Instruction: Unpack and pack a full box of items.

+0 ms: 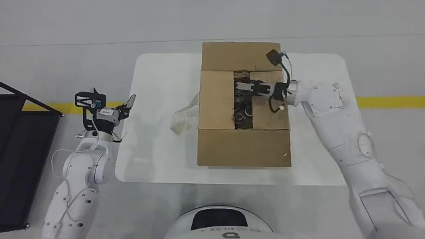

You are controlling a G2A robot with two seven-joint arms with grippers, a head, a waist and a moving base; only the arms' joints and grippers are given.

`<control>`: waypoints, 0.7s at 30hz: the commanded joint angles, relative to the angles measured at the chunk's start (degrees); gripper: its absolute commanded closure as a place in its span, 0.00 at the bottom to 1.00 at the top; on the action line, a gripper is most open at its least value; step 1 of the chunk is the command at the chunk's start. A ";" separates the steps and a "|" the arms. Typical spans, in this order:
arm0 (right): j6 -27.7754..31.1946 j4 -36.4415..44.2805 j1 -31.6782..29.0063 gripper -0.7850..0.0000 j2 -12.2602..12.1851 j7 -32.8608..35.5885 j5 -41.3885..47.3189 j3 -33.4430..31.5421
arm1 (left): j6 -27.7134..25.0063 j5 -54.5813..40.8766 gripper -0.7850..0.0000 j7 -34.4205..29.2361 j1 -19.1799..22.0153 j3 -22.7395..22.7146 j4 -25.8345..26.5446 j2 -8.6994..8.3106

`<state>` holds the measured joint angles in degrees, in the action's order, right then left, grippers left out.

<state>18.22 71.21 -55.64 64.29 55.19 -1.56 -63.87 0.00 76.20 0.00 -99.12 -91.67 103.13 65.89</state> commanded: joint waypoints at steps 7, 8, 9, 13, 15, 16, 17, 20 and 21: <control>-1.71 -6.63 4.57 0.00 2.76 -0.31 1.50 8.52 | 0.00 0.00 0.00 0.00 0.00 0.00 0.00 0.00; -1.46 -7.20 5.14 0.00 3.04 -0.68 2.05 8.99 | 0.00 0.00 0.00 0.00 0.00 0.00 0.00 0.00; -0.96 -7.41 5.44 0.00 3.36 -0.15 3.96 9.39 | 0.00 0.00 0.00 0.00 0.00 0.00 0.00 0.00; 1.17 -8.72 6.84 0.00 4.01 3.31 13.55 8.59 | 0.00 0.00 0.00 0.00 0.00 0.00 0.00 0.00; 1.96 -9.17 7.43 0.00 4.14 4.69 17.47 7.79 | 0.00 0.00 0.00 0.00 0.00 0.00 0.00 0.00; 2.18 -9.20 7.65 0.00 4.21 5.06 18.65 7.59 | 0.00 0.00 0.00 0.00 0.00 0.00 0.00 0.00; 2.30 -9.05 7.90 0.00 4.28 5.29 19.55 7.46 | 0.00 0.00 0.00 0.00 0.00 0.00 0.00 0.00; 2.49 -7.74 8.22 0.00 4.53 5.89 21.27 7.64 | 0.00 0.00 0.00 0.00 0.00 0.00 0.00 0.00; 2.38 -7.18 8.33 0.00 4.63 5.80 21.37 7.84 | 0.00 0.00 0.00 0.00 0.00 0.00 0.00 0.00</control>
<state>20.70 63.50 -47.41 68.83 61.04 19.69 -56.20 0.00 76.20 0.00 -99.12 -91.67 103.13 65.89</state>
